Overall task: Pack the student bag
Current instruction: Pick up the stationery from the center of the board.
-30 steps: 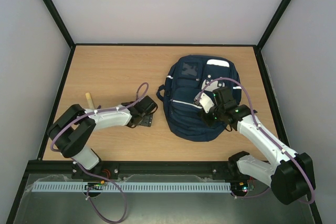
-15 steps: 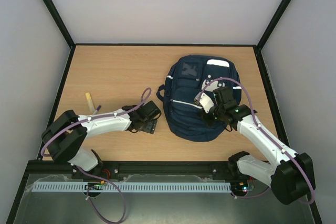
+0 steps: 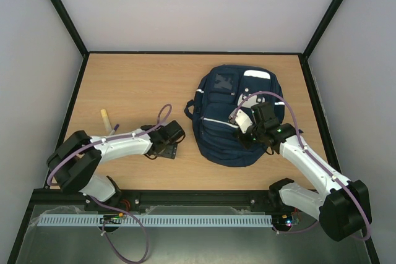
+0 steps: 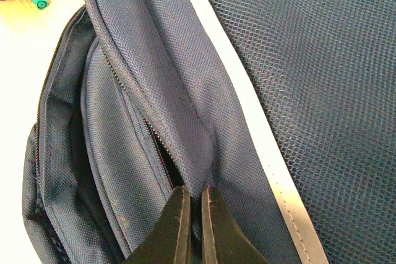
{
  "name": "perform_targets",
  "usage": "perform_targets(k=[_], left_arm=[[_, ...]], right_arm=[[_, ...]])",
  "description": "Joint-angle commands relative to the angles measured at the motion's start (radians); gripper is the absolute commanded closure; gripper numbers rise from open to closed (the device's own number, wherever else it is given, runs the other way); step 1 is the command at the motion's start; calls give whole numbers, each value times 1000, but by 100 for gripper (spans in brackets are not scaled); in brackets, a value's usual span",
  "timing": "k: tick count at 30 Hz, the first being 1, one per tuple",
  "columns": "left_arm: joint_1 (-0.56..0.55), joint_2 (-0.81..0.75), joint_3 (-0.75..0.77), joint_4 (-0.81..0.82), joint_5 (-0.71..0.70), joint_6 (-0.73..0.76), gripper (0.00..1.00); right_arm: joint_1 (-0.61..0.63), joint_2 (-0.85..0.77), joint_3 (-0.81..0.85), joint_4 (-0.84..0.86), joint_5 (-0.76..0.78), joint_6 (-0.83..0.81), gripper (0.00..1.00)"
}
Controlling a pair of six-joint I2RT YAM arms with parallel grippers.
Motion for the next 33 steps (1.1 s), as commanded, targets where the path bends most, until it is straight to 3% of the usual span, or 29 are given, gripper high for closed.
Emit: perform_targets(k=[1,7,14,18,22,24,33], left_arm=[[8,-49,-17,14,38,-45,14],[9,15,5,68,-18,78,14],[13,154,80,64,72,163,17],[13,132,39,73,176,163,21],[12,73,-24,81,255,148,30],[6,36,-52,82,284,142,39],[-37,-39,-64,84,299,70,58]], right_arm=[[-4,-9,-8,-38,-34,-2,99],[-6,-9,-8,-40,-38,-2,99],[-7,-6,-6,-45,-37,-2,99],[-12,-8,-7,-42,-35,-2,99],[-12,-4,-6,-43,-38,-4,99],[-12,-3,-6,-43,-40,-5,99],[-12,-5,-6,-45,-40,-5,99]])
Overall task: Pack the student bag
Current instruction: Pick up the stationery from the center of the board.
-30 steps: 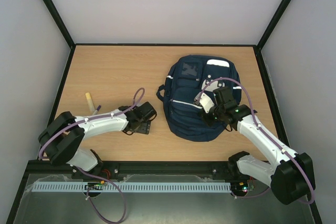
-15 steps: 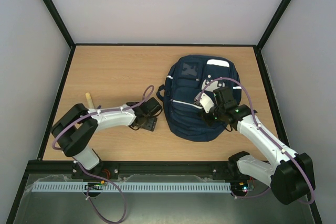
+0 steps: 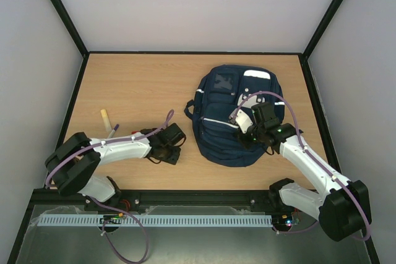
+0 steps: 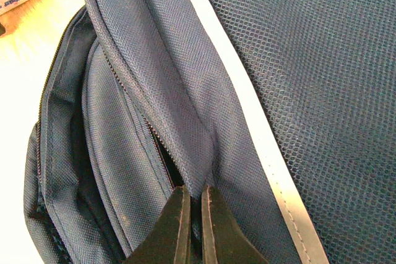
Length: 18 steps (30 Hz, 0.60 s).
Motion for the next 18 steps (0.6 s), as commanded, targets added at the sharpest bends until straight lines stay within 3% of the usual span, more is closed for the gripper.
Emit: perform_targets(k=[1,6,14,18], left_arm=[[-11,-4,-5,-50,26,-43,60],[-18,36,14,-74,5,-46,73],[-39,-24,49,-138,-16,-62,91],[-62,-70,100,-199,-43,-57,94]], right_arm=[[-5,-5,-7,-41,-31,0,99],[-6,-7,-7,-40,-29,-1,99],[-8,-3,-7,-40,-28,0,99],[-9,-3,-7,-38,-25,0,99]])
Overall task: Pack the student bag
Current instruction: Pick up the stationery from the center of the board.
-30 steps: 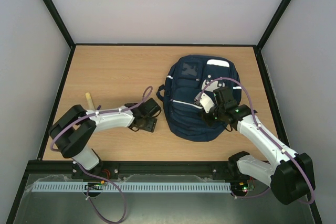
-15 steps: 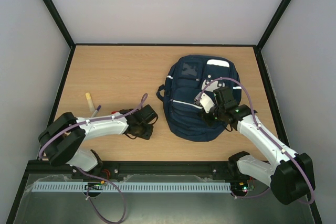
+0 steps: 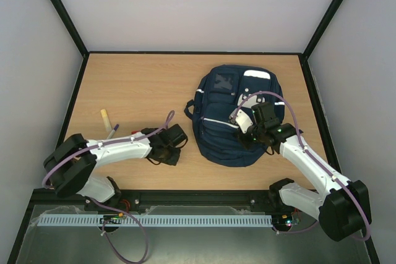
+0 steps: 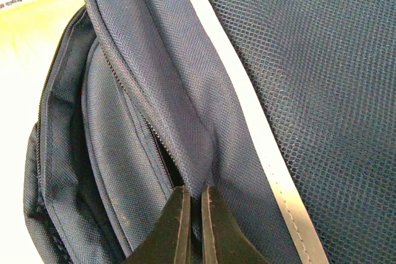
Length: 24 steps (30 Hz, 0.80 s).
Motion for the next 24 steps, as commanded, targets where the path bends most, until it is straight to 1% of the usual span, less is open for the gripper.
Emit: perform_targets(k=[1,3,6,9,11,15,18,24], left_arm=[[-28,-69,80,-119,-32,0,95],[-50,-86,129,-171,-22,1,96],[-110,-103,224,-254,-28,6,98],[-131,-118,285,-293,-33,40,98],[-136,-129,297,-276,-22,87,98],[-168,-121,302,-202,16,231,98],[-197,-106,326,-162,-22,316,98],[-272,-88,374,-41,-151,473,98]], right_arm=[[-5,-3,-6,-38,-24,0,99],[-6,-2,-8,-38,-22,0,99],[-7,5,-8,-38,-29,2,99],[-8,23,-3,-42,-37,2,99],[-8,28,3,-44,-35,11,99],[-8,10,10,-39,-27,27,99],[-8,14,40,-81,-29,23,99],[-8,18,170,-195,-46,9,99]])
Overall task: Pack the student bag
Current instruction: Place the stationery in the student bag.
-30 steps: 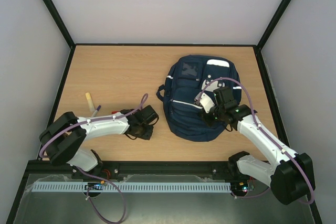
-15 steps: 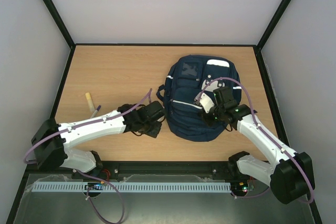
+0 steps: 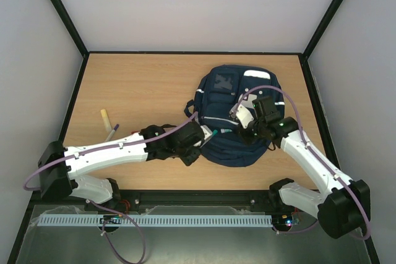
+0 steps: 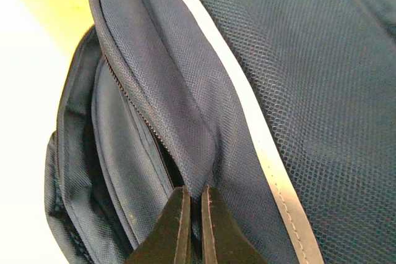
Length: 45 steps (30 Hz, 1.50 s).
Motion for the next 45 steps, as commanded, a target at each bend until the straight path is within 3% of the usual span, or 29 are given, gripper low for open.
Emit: perform_targets(k=[1,5,12,19,26,32,36,45], left_arm=[[-62,20,53,128,-125,195,98],[-97,93,92,192,-260,303,98],[-151,213,70,393,-242,436,98],[-173,374,132,437,-383,554,98],[-138,484,188,481,-465,610,98],[-113,584,254,529,-576,697,98],[-88,630,283,552,-583,755,98],[-54,671,233,841,-660,993,98]], right_arm=[[-6,-14,112,-130,-37,4,99],[-6,-39,174,-164,-11,1,99],[-6,-24,165,-146,7,13,99],[-6,-25,164,-135,-19,23,99],[-5,-32,142,-110,-65,35,99],[-6,-100,22,-10,-89,36,99],[-6,-111,37,-39,-101,26,99],[-6,-81,138,-107,-109,5,99]])
